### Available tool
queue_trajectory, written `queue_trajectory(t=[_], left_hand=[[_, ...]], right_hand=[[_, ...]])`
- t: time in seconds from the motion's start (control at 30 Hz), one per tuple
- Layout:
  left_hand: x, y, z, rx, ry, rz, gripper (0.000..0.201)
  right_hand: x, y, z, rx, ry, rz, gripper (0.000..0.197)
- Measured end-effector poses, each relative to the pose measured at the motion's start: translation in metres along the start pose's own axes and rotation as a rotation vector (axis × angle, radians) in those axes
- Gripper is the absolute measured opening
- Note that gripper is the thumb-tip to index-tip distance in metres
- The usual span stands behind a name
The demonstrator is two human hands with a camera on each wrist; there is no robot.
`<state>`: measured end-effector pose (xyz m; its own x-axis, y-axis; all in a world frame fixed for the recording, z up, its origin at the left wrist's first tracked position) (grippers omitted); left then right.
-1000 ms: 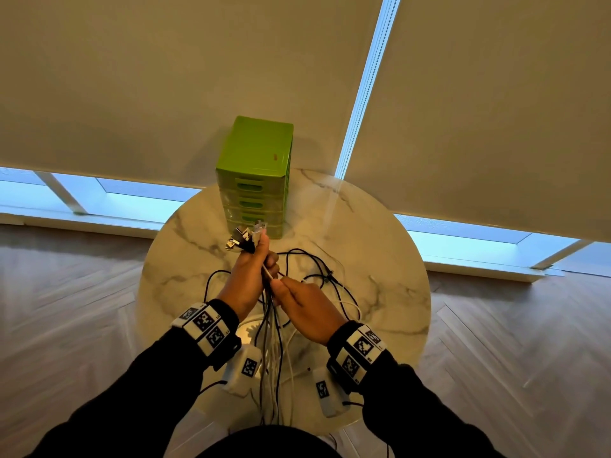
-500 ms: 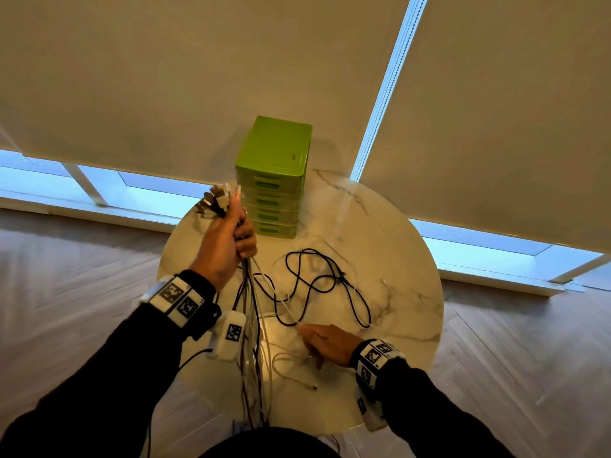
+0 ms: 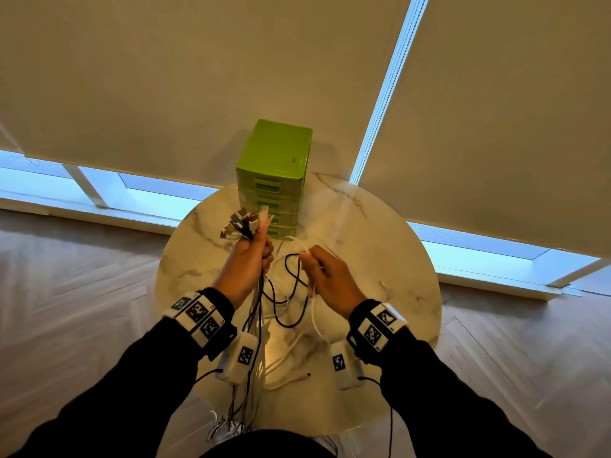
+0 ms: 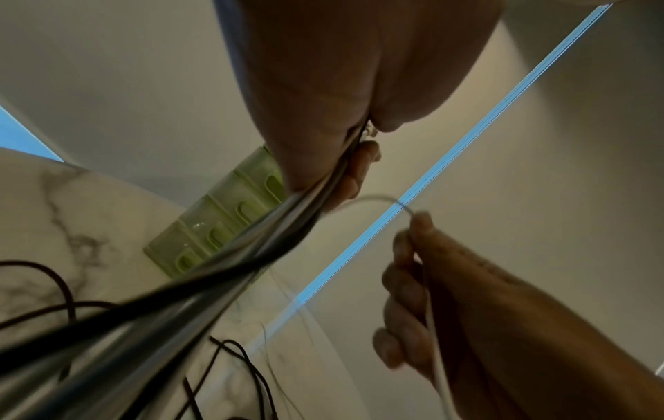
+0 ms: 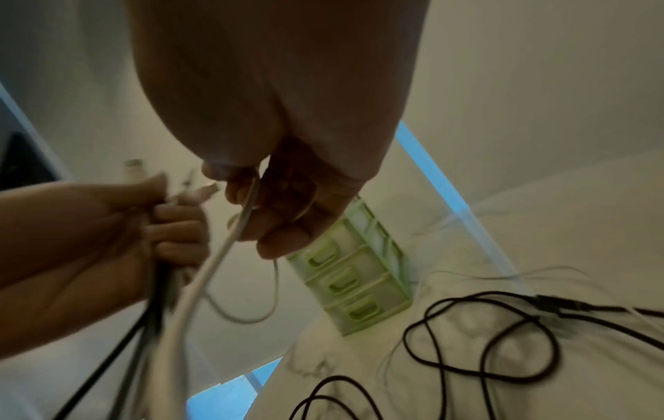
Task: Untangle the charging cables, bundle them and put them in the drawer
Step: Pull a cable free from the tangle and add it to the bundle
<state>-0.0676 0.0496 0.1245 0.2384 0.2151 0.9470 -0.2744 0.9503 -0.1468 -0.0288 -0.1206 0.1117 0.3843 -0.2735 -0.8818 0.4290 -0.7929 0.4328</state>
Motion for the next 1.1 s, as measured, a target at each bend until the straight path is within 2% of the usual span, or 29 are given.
queue_trajectory(t=[0.07, 0.2, 0.33, 0.4, 0.53, 0.6, 0.67, 0.73, 0.83, 0.93, 1.03, 1.1], left_hand=[[-0.006, -0.006, -0.001, -0.030, 0.028, 0.028, 0.034], [-0.011, -0.008, -0.005, -0.067, 0.124, 0.090, 0.060], [-0.017, -0.007, -0.005, -0.124, 0.198, 0.088, 0.047], [-0.015, -0.007, -0.004, -0.107, 0.139, 0.092, 0.039], [-0.003, -0.005, -0.001, -0.040, 0.039, 0.168, 0.022], [0.008, 0.002, -0.002, -0.021, 0.007, 0.290, 0.019], [0.023, 0.011, -0.004, 0.005, -0.012, 0.389, 0.019], [0.042, 0.023, -0.005, 0.031, -0.026, 0.438, 0.023], [0.067, 0.045, -0.003, 0.099, -0.079, 0.399, 0.036], [0.077, 0.061, -0.003, 0.118, -0.135, 0.390, 0.033], [0.063, 0.058, -0.001, 0.136, -0.157, 0.260, 0.022], [0.047, 0.046, 0.004, 0.115, -0.147, 0.132, 0.019]], right_hand=[[-0.012, -0.012, 0.000, -0.095, 0.098, 0.074, 0.029], [-0.021, -0.027, 0.002, -0.195, 0.234, 0.184, 0.023], [-0.014, -0.024, 0.003, -0.201, 0.304, 0.348, 0.031], [-0.011, -0.025, 0.003, -0.251, 0.259, 0.327, 0.033], [0.003, -0.034, 0.017, -0.381, 0.017, 0.067, 0.043], [0.007, -0.044, 0.033, -0.542, -0.064, 0.031, 0.044], [0.012, -0.055, 0.052, -0.722, -0.108, 0.115, 0.045], [0.023, -0.062, 0.069, -0.791, -0.149, 0.115, 0.043], [0.044, -0.055, 0.086, -0.686, -0.213, 0.032, 0.043], [0.058, -0.028, 0.086, -0.491, -0.275, -0.021, 0.042], [0.053, -0.001, 0.057, -0.248, -0.275, 0.115, 0.041], [0.037, 0.011, 0.032, -0.091, -0.220, 0.231, 0.042]])
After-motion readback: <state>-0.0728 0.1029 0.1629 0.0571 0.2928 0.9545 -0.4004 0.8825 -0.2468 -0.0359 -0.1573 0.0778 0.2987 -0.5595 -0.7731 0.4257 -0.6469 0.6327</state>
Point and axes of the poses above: each hand's wrist, its own z-axis away from the middle knuckle, its own y-axis out of the back of the hand, x = y × z, the point moved 3 cm from there along -z, towards the middle knuckle, and after that the axes turned 9 degrees about y, right-handed, at the moved point
